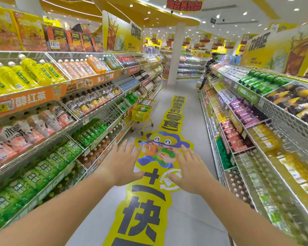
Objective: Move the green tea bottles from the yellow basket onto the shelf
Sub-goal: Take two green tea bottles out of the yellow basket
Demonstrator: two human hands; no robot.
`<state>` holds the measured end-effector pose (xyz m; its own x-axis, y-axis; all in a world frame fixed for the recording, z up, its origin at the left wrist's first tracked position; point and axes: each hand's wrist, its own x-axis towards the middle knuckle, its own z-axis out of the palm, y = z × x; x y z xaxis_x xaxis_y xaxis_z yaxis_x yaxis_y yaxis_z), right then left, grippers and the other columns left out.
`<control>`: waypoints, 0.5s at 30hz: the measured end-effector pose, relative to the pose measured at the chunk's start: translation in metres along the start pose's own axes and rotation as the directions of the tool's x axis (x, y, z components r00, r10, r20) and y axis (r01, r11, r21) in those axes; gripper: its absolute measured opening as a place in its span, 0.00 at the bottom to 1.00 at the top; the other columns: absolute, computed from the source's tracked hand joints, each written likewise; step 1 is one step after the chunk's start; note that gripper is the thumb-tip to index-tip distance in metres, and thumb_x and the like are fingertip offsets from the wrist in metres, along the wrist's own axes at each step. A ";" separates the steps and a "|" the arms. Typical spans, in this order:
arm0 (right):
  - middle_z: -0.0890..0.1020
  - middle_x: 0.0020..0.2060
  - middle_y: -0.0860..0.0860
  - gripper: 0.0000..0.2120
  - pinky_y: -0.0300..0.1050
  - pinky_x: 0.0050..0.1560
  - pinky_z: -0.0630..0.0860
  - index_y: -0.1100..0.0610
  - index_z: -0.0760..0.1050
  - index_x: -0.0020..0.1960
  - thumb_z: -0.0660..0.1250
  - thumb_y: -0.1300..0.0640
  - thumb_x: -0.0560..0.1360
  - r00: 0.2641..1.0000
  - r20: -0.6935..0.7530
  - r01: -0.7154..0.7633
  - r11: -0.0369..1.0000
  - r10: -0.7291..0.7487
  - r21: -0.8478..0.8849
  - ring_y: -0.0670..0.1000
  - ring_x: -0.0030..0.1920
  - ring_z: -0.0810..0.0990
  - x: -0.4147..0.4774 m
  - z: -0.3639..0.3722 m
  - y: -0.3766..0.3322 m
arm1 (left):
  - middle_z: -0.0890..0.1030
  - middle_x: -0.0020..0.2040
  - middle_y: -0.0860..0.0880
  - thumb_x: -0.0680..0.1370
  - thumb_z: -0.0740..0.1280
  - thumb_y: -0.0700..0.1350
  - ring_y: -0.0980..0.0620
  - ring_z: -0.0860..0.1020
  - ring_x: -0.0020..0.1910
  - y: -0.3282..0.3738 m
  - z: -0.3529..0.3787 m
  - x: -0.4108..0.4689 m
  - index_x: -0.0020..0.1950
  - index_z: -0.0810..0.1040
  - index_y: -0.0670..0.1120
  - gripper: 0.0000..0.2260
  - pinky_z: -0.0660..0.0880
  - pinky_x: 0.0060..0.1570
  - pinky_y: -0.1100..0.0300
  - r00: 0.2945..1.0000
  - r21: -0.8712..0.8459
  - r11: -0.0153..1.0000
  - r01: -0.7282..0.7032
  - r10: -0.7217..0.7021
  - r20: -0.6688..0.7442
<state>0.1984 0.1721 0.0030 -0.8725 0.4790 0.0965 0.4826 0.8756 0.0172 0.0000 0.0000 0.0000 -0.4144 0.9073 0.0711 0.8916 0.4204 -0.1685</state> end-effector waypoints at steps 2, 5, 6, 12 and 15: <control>0.54 0.80 0.58 0.50 0.57 0.77 0.53 0.52 0.49 0.82 0.44 0.27 0.66 0.999 -0.051 -0.011 1.000 0.011 0.005 0.61 0.79 0.52 0.029 0.004 0.008 | 0.49 0.82 0.42 0.72 0.45 0.73 0.39 0.46 0.80 -0.009 0.006 0.027 0.82 0.44 0.50 0.44 0.48 0.76 0.37 1.000 -0.020 1.000 0.005 -0.005 0.012; 0.56 0.79 0.59 0.48 0.59 0.76 0.56 0.53 0.52 0.81 0.45 0.27 0.68 0.991 -0.126 -0.035 0.999 0.036 0.012 0.62 0.78 0.55 0.083 0.007 0.024 | 0.48 0.82 0.41 0.68 0.41 0.73 0.38 0.46 0.80 -0.029 0.013 0.078 0.82 0.45 0.48 0.48 0.47 0.76 0.37 1.000 -0.026 1.000 -0.008 0.007 -0.010; 0.55 0.79 0.58 0.49 0.59 0.76 0.55 0.53 0.51 0.81 0.44 0.26 0.68 0.992 -0.119 -0.041 0.999 0.040 0.000 0.61 0.78 0.54 0.100 0.008 0.028 | 0.48 0.82 0.41 0.67 0.40 0.74 0.38 0.46 0.80 -0.034 0.015 0.095 0.82 0.45 0.48 0.48 0.47 0.76 0.37 1.000 -0.026 0.999 -0.018 0.018 0.003; 0.56 0.79 0.58 0.45 0.58 0.76 0.55 0.52 0.50 0.81 0.47 0.29 0.71 0.987 -0.151 -0.055 0.998 0.059 0.025 0.61 0.79 0.54 0.180 0.018 0.055 | 0.53 0.82 0.42 0.67 0.38 0.76 0.38 0.50 0.80 -0.065 0.026 0.187 0.82 0.50 0.48 0.49 0.51 0.75 0.36 0.999 -0.031 0.999 -0.045 0.044 -0.030; 0.59 0.78 0.59 0.44 0.59 0.75 0.57 0.54 0.53 0.81 0.49 0.29 0.72 0.986 -0.152 -0.066 0.998 0.068 0.021 0.62 0.78 0.57 0.211 0.029 0.074 | 0.64 0.78 0.40 0.72 0.48 0.73 0.36 0.61 0.77 -0.076 0.040 0.228 0.80 0.61 0.46 0.44 0.60 0.72 0.35 0.996 -0.039 0.998 -0.050 0.047 -0.074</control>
<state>0.0481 0.3396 -0.0046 -0.8159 0.5227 0.2474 0.5373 0.8434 -0.0100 -0.1698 0.1747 -0.0107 -0.3574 0.9241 0.1352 0.9176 0.3744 -0.1335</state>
